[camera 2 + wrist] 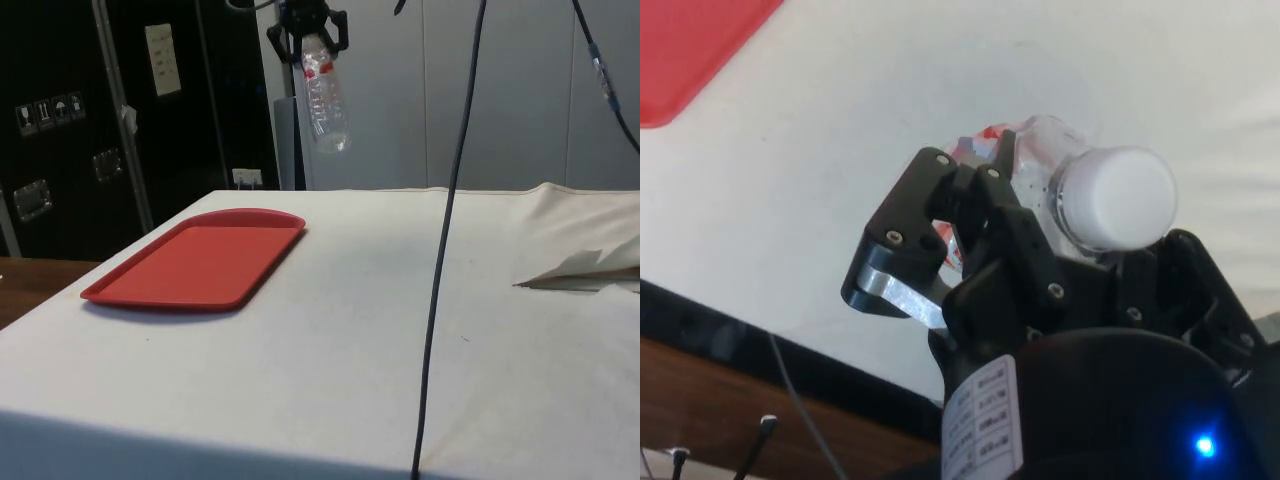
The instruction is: Place the bottle upright on the tray.
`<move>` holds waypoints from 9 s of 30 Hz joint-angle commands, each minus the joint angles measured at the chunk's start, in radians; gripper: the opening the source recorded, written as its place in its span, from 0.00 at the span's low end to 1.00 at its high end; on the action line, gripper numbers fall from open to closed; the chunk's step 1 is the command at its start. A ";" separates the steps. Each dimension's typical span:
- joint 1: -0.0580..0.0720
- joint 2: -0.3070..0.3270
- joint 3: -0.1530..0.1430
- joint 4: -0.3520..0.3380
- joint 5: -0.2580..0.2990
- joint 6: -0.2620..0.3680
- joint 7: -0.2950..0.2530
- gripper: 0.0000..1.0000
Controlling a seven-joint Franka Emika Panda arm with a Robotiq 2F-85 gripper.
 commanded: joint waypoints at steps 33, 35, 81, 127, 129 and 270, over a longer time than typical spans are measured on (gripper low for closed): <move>0.035 -0.070 -0.009 -0.144 -0.032 0.309 -0.002 0.31; 0.037 -0.073 -0.008 -0.153 -0.043 0.333 0.001 0.31; 0.033 -0.072 0.038 -0.210 -0.212 0.548 0.090 0.31; 0.046 -0.075 0.140 -0.192 -0.264 0.594 0.111 0.31; 0.056 -0.080 0.146 -0.197 -0.280 0.614 0.124 0.31; 0.060 -0.002 0.388 -0.313 -0.637 1.260 0.134 0.31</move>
